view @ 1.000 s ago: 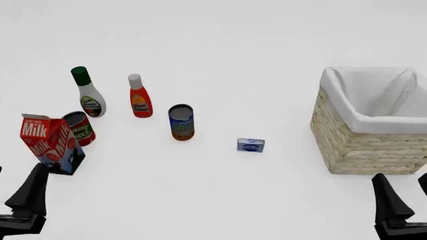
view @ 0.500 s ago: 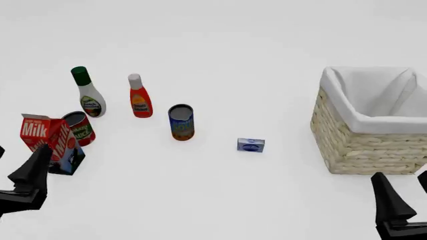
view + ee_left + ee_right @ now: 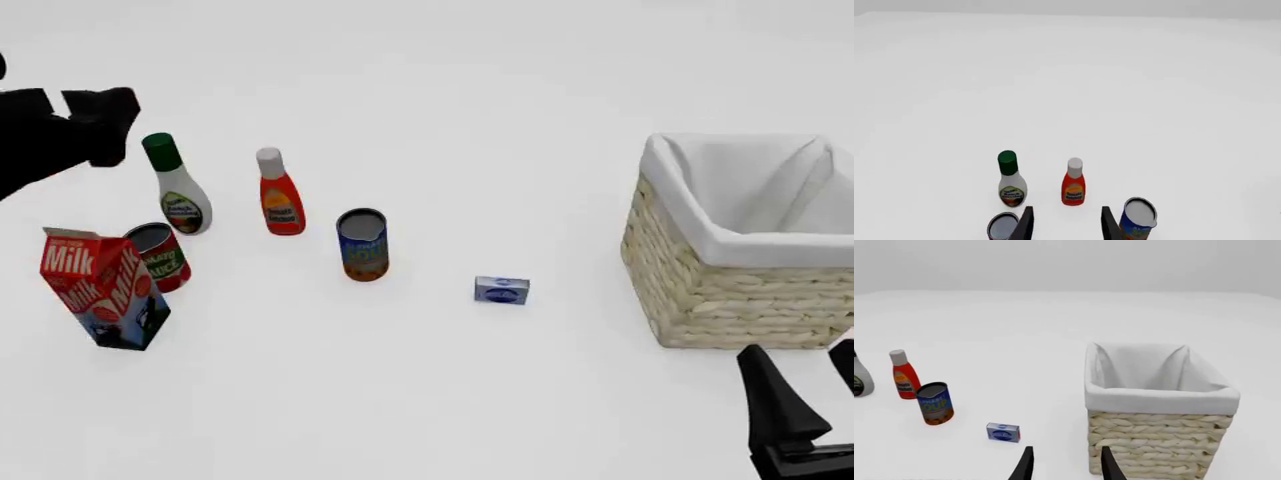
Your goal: Pick the salad dressing and place it in the basket.
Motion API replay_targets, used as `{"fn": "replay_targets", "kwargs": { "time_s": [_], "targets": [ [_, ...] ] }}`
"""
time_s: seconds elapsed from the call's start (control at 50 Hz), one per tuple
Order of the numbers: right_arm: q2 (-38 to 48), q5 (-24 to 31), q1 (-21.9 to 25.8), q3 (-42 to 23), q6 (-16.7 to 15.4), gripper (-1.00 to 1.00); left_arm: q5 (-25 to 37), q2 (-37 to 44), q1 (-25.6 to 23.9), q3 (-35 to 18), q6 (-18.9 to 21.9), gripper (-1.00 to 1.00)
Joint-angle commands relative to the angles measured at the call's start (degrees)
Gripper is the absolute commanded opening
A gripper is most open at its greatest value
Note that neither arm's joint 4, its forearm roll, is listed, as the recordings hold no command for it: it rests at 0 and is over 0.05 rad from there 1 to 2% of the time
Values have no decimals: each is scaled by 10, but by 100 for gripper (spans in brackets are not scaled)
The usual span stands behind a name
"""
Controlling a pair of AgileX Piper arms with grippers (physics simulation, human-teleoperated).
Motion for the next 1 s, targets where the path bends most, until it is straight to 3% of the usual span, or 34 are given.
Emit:
{"fn": "replay_targets", "kwargs": {
  "time_s": [0.02,0.12,0.14,0.18,0.32,0.44,0.46,0.72,1.0],
  "targets": [
    [0,-1,6,1,5,100,73,158,-12,-185,-13,100],
    [-1,2,5,-1,5,100,89,200,-1,-240,-9,100],
    [-1,2,4,-1,4,100,94,211,4,-255,-30,100],
    [-1,3,3,0,4,100,90,216,7,-269,-32,100],
    [-1,2,4,2,7,100,142,304,42,-368,-27,100],
    [-1,1,4,5,9,100,151,361,63,-418,-14,100],
    [-3,2,5,6,10,100,156,378,83,-434,-15,100],
    [-2,-3,5,16,13,100,196,476,128,-556,-32,100],
    [0,-3,7,16,11,100,222,532,151,-616,-44,100]
  ]
}}
